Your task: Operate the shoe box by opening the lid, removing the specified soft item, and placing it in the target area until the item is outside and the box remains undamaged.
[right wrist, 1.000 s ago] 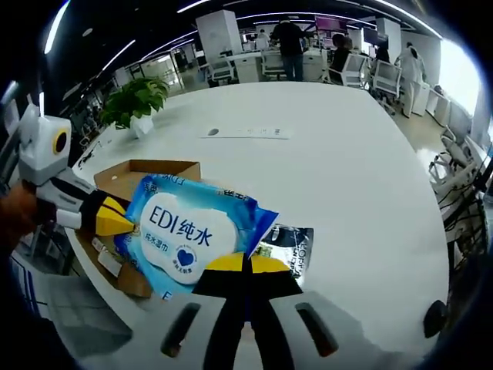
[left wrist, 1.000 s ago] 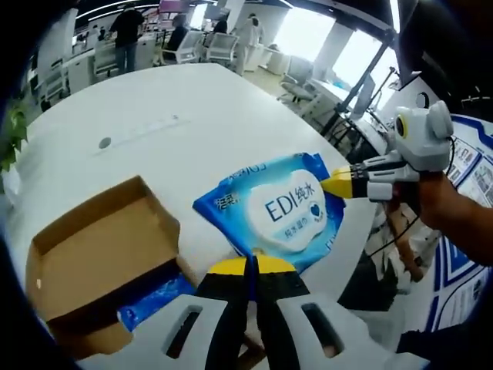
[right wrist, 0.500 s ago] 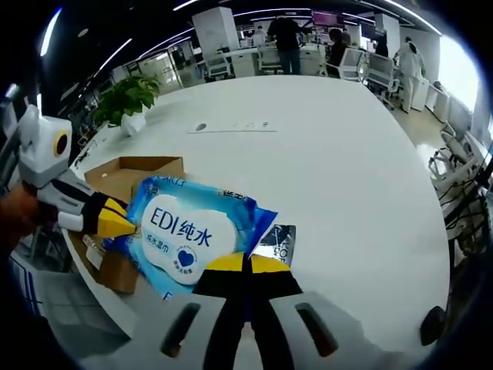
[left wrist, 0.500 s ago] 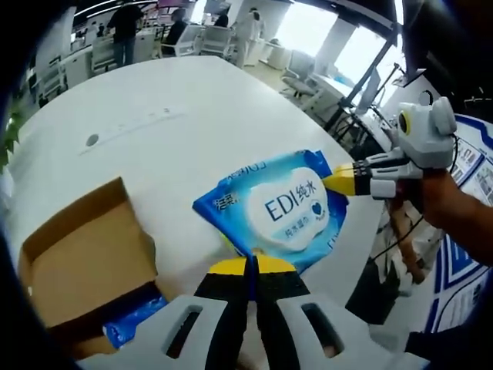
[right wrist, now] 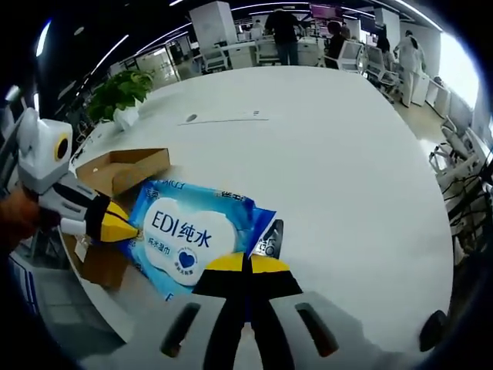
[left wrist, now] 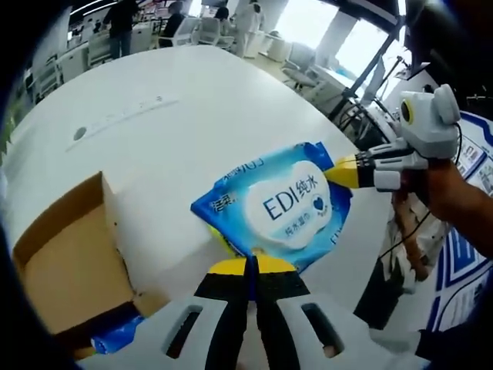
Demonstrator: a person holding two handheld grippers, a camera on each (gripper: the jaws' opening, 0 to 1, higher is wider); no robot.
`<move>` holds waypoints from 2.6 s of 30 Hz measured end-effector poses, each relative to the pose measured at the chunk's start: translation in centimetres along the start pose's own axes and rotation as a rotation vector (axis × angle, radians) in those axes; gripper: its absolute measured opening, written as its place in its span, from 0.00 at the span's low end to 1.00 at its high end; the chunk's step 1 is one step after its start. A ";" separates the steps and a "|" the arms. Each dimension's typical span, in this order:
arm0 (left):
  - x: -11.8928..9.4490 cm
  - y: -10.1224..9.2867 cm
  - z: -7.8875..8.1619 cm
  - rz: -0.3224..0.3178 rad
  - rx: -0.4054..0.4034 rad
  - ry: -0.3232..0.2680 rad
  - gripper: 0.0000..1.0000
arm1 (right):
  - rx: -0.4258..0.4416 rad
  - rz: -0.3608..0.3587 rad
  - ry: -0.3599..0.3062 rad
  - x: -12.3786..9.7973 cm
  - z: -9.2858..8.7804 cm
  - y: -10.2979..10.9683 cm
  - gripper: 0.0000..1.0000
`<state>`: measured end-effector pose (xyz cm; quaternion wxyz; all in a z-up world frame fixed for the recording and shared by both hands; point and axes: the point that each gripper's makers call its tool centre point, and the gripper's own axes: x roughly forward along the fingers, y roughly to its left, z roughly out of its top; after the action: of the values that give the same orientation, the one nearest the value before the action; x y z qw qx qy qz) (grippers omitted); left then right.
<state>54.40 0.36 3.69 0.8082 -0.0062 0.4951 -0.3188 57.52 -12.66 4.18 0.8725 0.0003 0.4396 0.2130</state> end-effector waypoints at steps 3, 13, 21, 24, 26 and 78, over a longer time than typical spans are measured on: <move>0.6 0.2 -0.1 0.001 0.005 0.009 0.00 | 0.001 -0.003 0.008 0.7 -0.3 -0.4 0.00; 2.8 0.8 -0.7 0.007 0.017 0.044 0.00 | 0.005 -0.008 0.039 2.2 -1.4 -1.0 0.00; 4.4 1.2 -1.2 0.012 0.015 0.062 0.00 | 0.009 -0.005 0.053 3.0 -2.2 -1.5 0.00; 4.6 1.3 -1.3 0.013 0.011 0.065 0.00 | 0.016 -0.005 0.052 3.3 -2.2 -1.6 0.00; 4.6 1.4 -1.2 0.011 0.004 0.063 0.00 | 0.016 -0.004 0.048 3.3 -2.1 -1.6 0.00; -3.2 1.9 0.5 0.060 -0.008 -0.112 0.35 | -0.059 -0.026 -0.090 -1.5 1.8 2.1 0.22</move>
<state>54.83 3.37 5.86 0.8437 -0.0126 0.4505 -0.2917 57.30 -11.03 6.83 0.8938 -0.0217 0.3933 0.2143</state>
